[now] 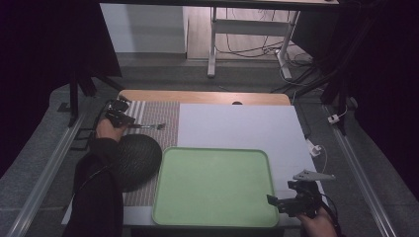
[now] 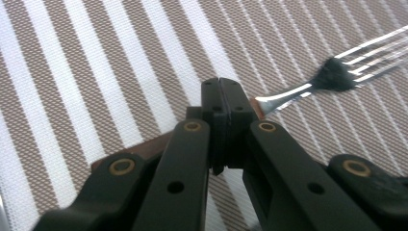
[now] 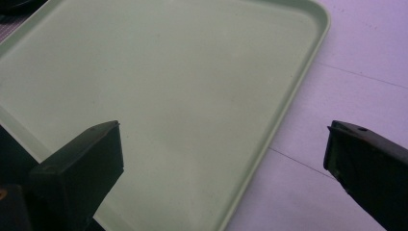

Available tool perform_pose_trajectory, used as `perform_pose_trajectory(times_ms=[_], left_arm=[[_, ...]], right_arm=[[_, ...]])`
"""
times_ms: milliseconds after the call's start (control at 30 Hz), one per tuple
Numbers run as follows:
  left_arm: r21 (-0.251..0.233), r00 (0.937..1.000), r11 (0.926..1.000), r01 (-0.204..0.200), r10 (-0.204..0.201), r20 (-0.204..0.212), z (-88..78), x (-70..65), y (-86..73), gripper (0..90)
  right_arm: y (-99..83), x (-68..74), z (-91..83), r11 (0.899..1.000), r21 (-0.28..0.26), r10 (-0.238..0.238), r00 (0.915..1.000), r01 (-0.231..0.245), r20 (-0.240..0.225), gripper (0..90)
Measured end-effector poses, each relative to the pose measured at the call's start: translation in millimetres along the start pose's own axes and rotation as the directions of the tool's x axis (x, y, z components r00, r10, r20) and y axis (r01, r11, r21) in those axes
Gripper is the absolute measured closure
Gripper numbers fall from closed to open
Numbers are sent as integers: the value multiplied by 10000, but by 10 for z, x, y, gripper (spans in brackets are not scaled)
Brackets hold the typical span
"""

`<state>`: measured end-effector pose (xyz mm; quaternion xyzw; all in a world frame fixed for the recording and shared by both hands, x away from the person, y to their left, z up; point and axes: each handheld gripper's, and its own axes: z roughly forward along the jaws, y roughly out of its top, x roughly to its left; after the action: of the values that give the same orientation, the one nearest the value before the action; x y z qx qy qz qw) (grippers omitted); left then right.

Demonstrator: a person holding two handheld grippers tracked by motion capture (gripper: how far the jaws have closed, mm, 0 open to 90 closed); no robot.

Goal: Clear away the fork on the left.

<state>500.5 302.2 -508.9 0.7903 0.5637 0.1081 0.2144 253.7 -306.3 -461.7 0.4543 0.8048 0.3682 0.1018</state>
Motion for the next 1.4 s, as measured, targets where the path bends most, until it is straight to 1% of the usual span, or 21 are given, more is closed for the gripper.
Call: perform_pose_trajectory(times_ms=[100, 167, 267, 300, 400, 500, 567, 667, 767, 800, 900, 933, 967, 1033, 1100, 1133, 1167, 1200, 1233, 1300, 1400], left_arm=[[122, 9997, 9998, 135, -133, -181, 43, 47, 23, 889], [306, 9989, 9994, 129, -115, -455, 79, 65, 21, 889], [506, 9984, 9985, 190, -163, -543, 116, 82, -3, 890], [479, 9985, 9987, 153, -127, -536, 115, 81, -16, 890], [515, 9992, 9986, 115, -95, -393, 95, 68, -54, 890], [655, 9996, 9978, -81, 98, -251, 67, 40, -98, 890], [728, 9998, 9972, -139, 148, -129, 47, 23, -130, 890], [736, 9999, 9972, -147, 143, 61, 24, 3, -181, 890], [840, 9991, 9961, -267, 239, 350, -1, -8, -221, 890], [826, 9989, 9963, -243, 208, 430, -4, -15, -232, 890], [849, 9987, 9958, -341, 306, 415, -19, -15, -245, 889], [828, 9988, 9957, -408, 384, 307, -38, -5, -241, 888], [612, 9991, 9975, -342, 327, 256, -66, 8, -237, 876], [130, 9988, 9996, -249, 243, 420, -123, 28, -219, 785], [-40, 9991, 9996, -278, 279, 331, -156, 15, -189, 664], [-36, 9989, 9995, -320, 321, 339, -158, 5, -173, 603], [-6, 9988, 9993, -362, 362, 317, -151, -10, -155, 515], [41, 9987, 9991, -426, 425, 288, -143, -25, -144, 458], [34, 9983, 9986, -521, 520, 273, -129, -37, -135, 449], [21, 9980, 9985, -549, 548, 318, -84, -59, -118, 352], [110, 9982, 9984, -552, 549, 249, -4, -90, -100, 224]], right_arm=[[-1, -3, -1, 10000, -22, 18, 10000, -18, -19, 2], [-1, -5, 0, 10000, -36, 40, 10000, -40, -40, 2], [-2, -8, -2, 10000, -40, 43, 10000, -43, -40, 2], [-2, -8, -4, 10000, -31, 67, 10000, -67, -41, 2], [-2, -9, -4, 10000, -32, 70, 10000, -70, -43, 2], [-2, -5, -2, 10000, -37, 27, 10000, -27, -28, 2], [-2, -3, -2, 10000, -33, 14, 10000, -14, -15, 2], [-2, -3, -2, 10000, -26, 27, 10000, -27, -18, 2], [-2, -2, -1, 10000, -27, 13, 10000, -13, -10, 2], [-2, -2, -1, 10000, -16, 7, 10000, -7, -4, 2], [-1, -1, 0, 10000, -6, 16, 10000, -16, -4, 2], [-1, -1, -1, 10000, -6, 15, 10000, -15, -2, 2], [-1, 0, -1, 10000, -10, 12, 10000, -12, 2, 2], [-1, -2, -1, 10000, -8, 19, 10000, -19, -2, 2], [0, -4, 1, 10000, -17, 40, 10000, -41, -31, 2], [0, -4, 2, 10000, -19, 54, 10000, -54, -35, 2], [0, -3, 2, 10000, -17, 53, 10000, -53, -35, 2], [0, -4, 1, 10000, -11, 32, 10000, -33, -33, 2], [-1, -2, -1, 10000, -2, 20, 10000, -20, -9, 2], [-1, 0, -2, 10000, -13, 15, 10000, -15, -1, 2], [-1, -2, -1, 10000, -22, 23, 10000, -23, -12, 2]])
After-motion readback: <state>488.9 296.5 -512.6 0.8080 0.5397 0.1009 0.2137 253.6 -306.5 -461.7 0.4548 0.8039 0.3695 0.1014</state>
